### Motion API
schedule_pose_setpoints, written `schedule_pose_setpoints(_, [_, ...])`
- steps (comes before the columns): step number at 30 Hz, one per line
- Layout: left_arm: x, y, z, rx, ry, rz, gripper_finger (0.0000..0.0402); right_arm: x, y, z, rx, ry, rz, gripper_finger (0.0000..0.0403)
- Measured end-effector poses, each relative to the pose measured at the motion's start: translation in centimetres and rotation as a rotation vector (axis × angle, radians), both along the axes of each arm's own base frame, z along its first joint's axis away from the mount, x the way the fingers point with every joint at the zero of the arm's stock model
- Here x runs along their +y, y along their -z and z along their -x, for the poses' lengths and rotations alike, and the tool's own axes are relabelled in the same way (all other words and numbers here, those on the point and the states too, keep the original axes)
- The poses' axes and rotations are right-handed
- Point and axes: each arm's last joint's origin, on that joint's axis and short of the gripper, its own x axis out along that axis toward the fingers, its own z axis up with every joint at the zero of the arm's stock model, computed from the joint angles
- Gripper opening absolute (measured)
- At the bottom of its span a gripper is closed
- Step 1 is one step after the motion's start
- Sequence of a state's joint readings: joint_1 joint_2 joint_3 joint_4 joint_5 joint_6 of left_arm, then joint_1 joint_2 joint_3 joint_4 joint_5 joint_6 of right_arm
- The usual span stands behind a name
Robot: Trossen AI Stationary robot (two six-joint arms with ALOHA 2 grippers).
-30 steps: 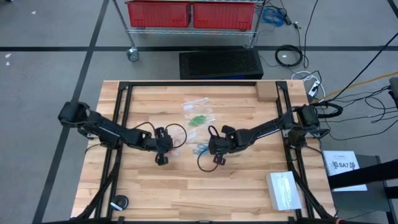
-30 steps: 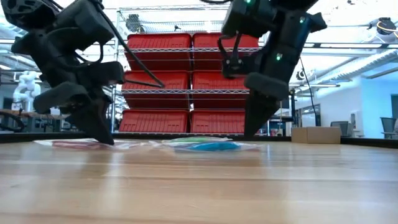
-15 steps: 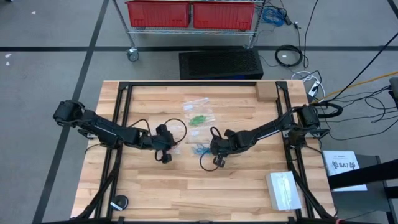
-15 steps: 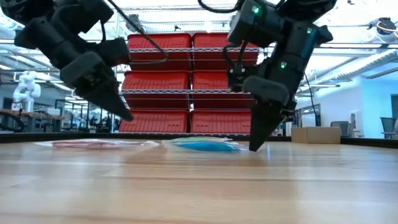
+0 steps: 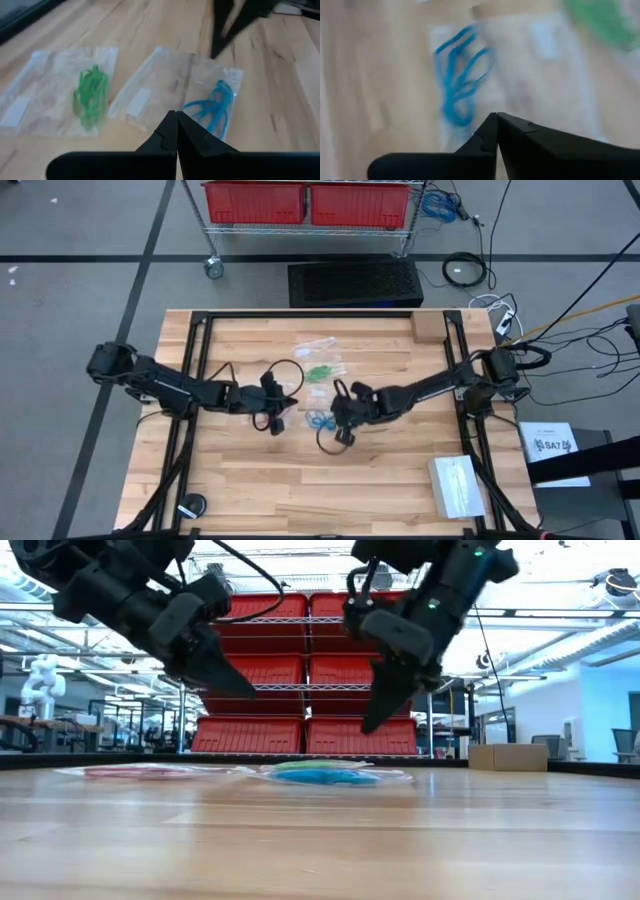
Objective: Sort rubber bands
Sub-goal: Adjust the transparent zip bags containing rubber bands
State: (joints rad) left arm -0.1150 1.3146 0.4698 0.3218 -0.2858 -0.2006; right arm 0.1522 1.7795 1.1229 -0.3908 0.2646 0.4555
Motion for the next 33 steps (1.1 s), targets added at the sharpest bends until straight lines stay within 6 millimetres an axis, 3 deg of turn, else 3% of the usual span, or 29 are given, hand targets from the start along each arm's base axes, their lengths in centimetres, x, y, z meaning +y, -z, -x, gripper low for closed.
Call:
schedule_pose_setpoints(4, [0.9,0.8,-1.1,0.021,0.028,0.045,0.0002,-4.0,-0.2,-0.3,0.015,0.041,0.044,0.0])
schedule_pose_setpoints(9, [1.5,1.6,-4.1,0.072,0.05,0.05,0.0002,-8.8,-0.3,-0.7,-0.022,0.077,0.1,0.0])
schedule_pose_setpoints(13, [1.9,2.8,-6.2,0.116,0.047,0.051,0.0002,-12.0,-0.7,-0.8,-0.079,0.105,0.117,0.0])
schedule_pose_setpoints(18, [2.1,4.8,-7.0,0.179,0.021,0.076,0.0002,-15.1,-0.4,-0.8,-0.143,0.161,0.095,0.0])
schedule_pose_setpoints(27, [2.0,5.8,-6.6,0.252,-0.057,0.083,0.0002,-16.8,3.8,-1.3,-0.076,0.217,0.001,0.0])
schedule_pose_setpoints(33, [1.6,5.5,-6.1,0.28,-0.107,0.092,0.0002,-16.6,4.6,-0.1,0.068,0.326,0.024,0.0])
